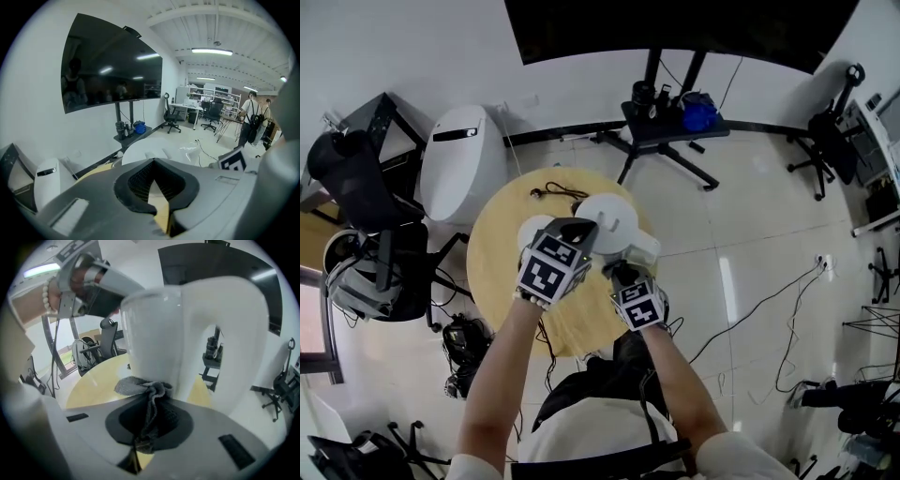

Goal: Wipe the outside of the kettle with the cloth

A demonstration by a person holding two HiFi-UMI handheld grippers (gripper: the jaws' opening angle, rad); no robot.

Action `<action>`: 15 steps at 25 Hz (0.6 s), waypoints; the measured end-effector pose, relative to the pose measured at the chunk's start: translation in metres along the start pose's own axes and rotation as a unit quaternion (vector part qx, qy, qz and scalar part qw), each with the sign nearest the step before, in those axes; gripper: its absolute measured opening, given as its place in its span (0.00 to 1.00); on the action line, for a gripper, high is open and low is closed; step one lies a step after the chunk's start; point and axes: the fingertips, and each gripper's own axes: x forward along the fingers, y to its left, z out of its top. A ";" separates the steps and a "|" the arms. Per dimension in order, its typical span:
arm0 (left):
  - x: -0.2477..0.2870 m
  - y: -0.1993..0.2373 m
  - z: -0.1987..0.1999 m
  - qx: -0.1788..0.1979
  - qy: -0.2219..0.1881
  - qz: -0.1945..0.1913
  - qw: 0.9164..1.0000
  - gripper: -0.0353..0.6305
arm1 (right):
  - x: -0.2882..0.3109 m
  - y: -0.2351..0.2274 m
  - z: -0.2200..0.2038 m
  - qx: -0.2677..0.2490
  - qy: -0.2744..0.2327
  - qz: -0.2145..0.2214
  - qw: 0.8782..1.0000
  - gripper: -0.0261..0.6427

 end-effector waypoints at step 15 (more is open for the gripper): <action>0.000 -0.002 -0.007 0.008 0.026 0.004 1.000 0.05 | 0.038 -0.004 -0.042 -0.011 0.064 -0.051 0.997 0.09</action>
